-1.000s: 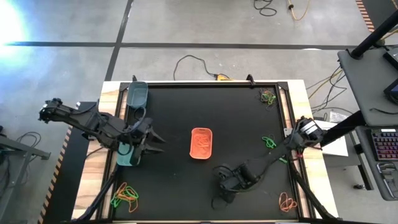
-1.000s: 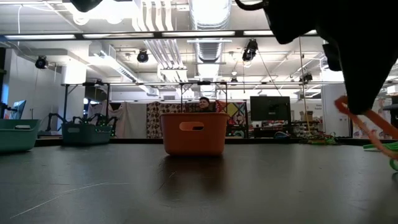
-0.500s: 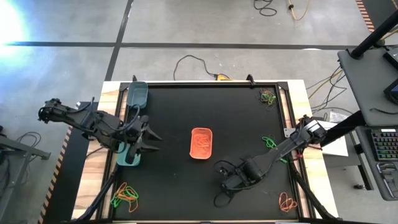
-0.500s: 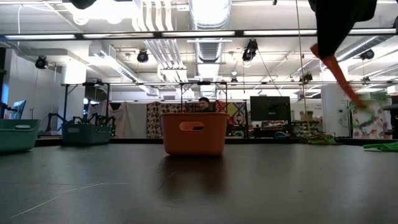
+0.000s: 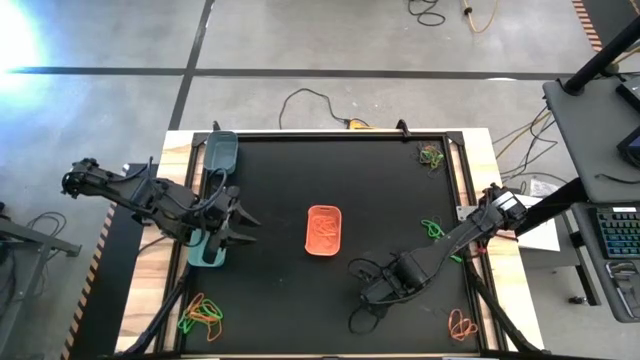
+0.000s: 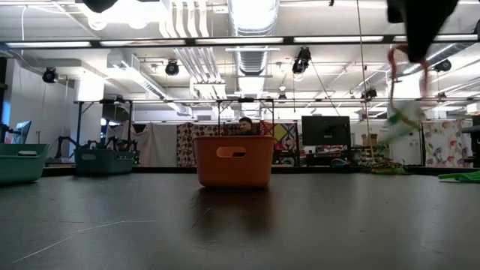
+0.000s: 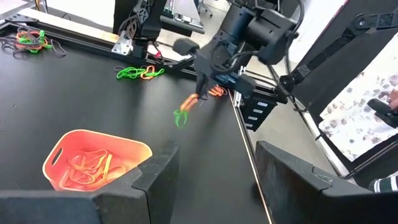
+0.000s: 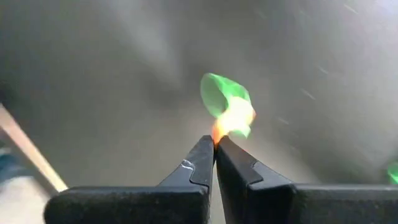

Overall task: Sort rubber bands into baskets
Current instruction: Put the orange rubber band into the orange bin

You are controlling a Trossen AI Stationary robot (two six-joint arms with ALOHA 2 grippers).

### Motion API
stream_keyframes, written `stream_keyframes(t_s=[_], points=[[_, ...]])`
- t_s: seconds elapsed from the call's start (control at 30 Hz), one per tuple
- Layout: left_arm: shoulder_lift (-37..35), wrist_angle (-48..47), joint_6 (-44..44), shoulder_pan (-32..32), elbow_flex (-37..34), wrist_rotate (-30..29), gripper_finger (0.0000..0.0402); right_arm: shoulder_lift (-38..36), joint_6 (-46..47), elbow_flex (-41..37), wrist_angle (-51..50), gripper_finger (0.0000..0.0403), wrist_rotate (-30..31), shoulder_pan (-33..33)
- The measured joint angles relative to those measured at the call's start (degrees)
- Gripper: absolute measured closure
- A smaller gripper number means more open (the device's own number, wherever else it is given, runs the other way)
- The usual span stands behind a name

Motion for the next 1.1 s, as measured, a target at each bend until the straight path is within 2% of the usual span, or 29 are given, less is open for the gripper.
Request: stream_keyframes(t_s=[0.13,0.3,0.47,0.57,0.7,0.9,1.0,1.1], points=[[0.46,0.0,-0.62,0.0,0.0,-0.01,0.0209,0.13,-3.07,-0.05,0.85,0.0394,-0.13,-0.39],[0.75,-0.11,-1.43,0.0,0.0,-0.01,0.0209,0.13,-4.41,-0.67,-5.16,0.0394,-0.98,-0.75],[0.89,-0.11,-3.29,0.01,0.0,0.03,0.0209,-1.54,-6.09,-0.38,-0.64,0.0394,1.71,-0.96],[0.72,-0.09,-3.68,0.0,0.0,0.02,0.0209,-3.81,-9.13,-0.28,5.28,0.0394,7.26,-1.56],[0.73,-0.09,-5.04,0.0,0.0,-0.02,0.0209,-4.66,-18.92,-0.29,14.49,0.0394,13.58,-5.39],[-0.26,-0.09,-5.8,0.02,0.0,-1.08,0.0209,-0.19,-34.14,-0.75,29.73,0.0394,11.9,-13.64],[-1.72,-0.09,-7.46,0.07,0.0,-1.09,0.0209,3.54,-36.43,-0.93,31.16,0.0394,11.16,-17.0],[-2.91,-0.27,-7.21,0.07,0.0,-2.04,0.0209,6.6,-37.25,-0.95,33.47,0.0394,7.95,-19.47]])
